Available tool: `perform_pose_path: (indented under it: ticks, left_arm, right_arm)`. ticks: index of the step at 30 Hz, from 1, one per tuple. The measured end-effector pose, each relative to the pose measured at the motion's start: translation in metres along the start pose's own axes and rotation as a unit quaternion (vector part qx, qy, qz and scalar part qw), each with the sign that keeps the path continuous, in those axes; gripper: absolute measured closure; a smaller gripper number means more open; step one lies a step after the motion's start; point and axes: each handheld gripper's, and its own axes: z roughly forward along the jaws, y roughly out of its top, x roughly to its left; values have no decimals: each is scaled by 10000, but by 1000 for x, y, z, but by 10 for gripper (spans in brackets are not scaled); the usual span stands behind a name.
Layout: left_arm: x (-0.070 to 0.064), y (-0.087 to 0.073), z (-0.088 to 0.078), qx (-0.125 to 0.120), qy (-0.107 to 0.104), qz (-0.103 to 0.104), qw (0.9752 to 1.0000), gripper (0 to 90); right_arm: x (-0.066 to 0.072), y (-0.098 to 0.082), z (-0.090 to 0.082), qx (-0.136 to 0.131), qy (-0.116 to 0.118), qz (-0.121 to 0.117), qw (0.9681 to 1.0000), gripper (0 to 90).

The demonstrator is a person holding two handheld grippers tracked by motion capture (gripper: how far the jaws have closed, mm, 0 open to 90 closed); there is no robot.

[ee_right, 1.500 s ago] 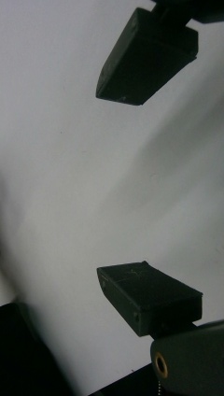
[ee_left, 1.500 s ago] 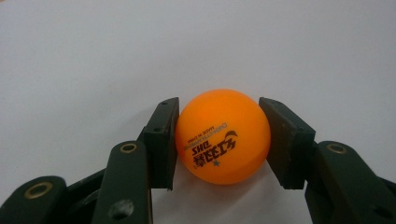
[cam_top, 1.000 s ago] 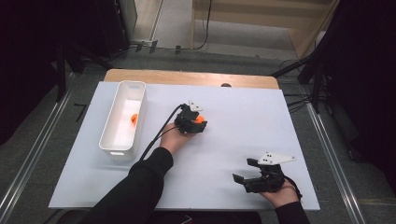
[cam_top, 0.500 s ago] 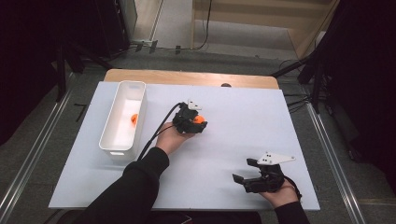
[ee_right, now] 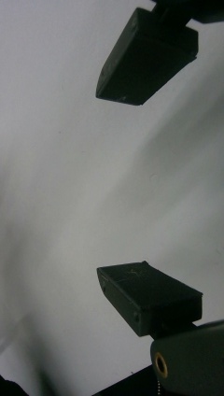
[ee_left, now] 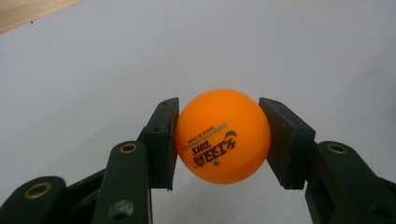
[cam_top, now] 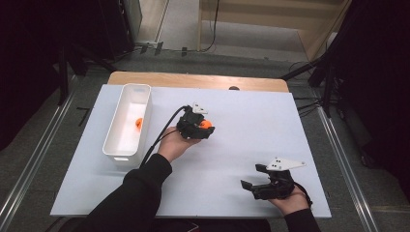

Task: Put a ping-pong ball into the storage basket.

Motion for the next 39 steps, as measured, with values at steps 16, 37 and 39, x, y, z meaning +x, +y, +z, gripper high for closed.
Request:
perform_pose_path:
  ticks: [16,37,39]
  left_arm:
    - [2,6,-18,-35,-144,-47,9999,507]
    - [4,11,-35,-93,-155,-128,9998,507]
    - [4,12,-37,-77,-165,-113,9998,507]
  right_arm:
    - [0,0,0,-4,1,3,10000,119]
    - [0,0,0,7,10,-8,10000,119]
    - [0,0,0,10,11,-3,10000,119]
